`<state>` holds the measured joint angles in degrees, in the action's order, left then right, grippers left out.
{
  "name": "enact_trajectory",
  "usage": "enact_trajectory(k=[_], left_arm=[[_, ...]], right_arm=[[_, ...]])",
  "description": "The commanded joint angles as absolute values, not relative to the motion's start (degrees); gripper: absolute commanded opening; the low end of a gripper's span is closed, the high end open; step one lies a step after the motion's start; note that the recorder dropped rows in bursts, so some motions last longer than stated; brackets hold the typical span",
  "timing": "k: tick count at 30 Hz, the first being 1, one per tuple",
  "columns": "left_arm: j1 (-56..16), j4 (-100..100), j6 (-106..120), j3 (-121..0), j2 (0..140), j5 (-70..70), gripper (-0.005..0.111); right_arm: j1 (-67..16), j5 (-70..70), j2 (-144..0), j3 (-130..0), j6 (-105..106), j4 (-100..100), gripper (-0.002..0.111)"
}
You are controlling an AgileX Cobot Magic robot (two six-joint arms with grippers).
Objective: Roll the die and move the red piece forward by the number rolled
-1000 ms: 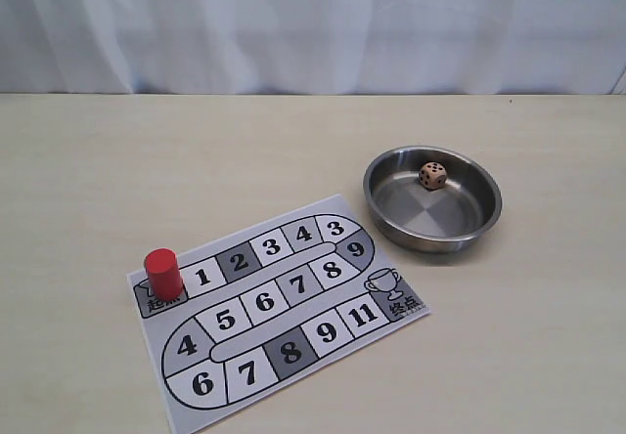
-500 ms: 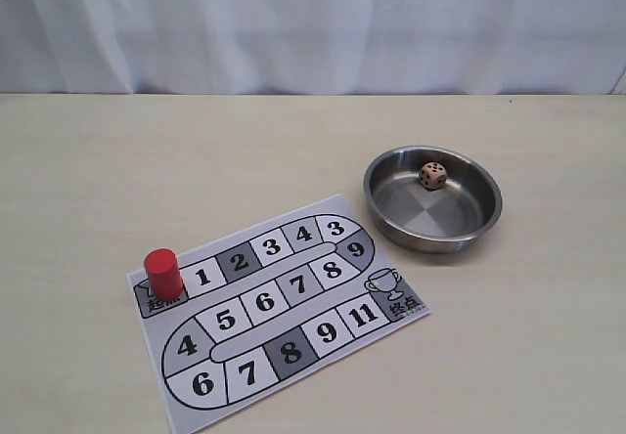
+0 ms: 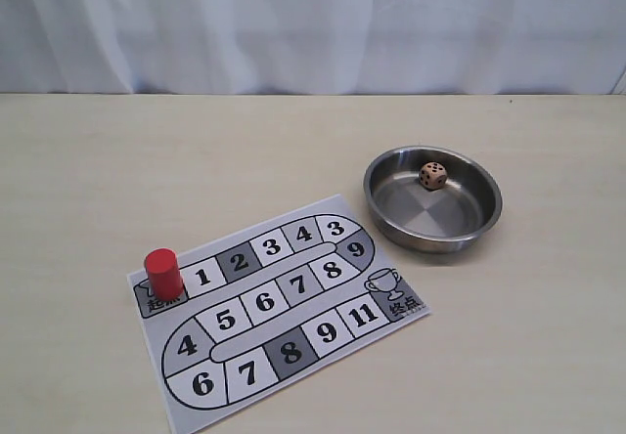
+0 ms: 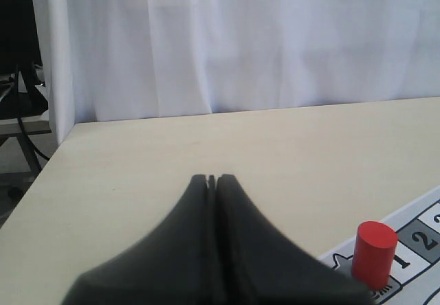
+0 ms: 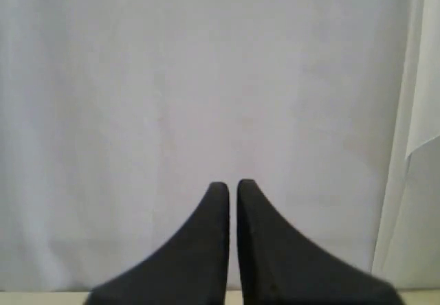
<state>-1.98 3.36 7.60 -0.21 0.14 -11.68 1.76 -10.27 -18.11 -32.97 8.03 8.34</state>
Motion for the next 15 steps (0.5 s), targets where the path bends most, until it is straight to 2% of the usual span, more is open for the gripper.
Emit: enact_trajectory(k=[1, 6, 8, 13, 15], left_arm=[[-2.2, 3.6, 7.4, 0.0, 0.0, -11.3, 0.000], [-2.2, 3.6, 7.4, 0.0, 0.0, -11.3, 0.000], [-2.2, 3.6, 7.4, 0.0, 0.0, -11.3, 0.000], [-2.2, 3.6, 7.4, 0.0, 0.0, -11.3, 0.000], [-2.2, 3.6, 7.4, 0.0, 0.0, -11.3, 0.000]], right_arm=[[1.9, -12.8, -29.3, -38.2, 8.2, 8.6, 0.004], [1.9, -16.6, -43.7, -43.5, 9.0, 8.8, 0.004], [1.9, -18.6, -48.8, -45.3, 12.8, 8.8, 0.008], [1.9, -19.8, -59.7, -47.3, 17.7, 14.7, 0.042], [1.9, -20.0, -62.2, -47.3, 21.0, 17.7, 0.046]])
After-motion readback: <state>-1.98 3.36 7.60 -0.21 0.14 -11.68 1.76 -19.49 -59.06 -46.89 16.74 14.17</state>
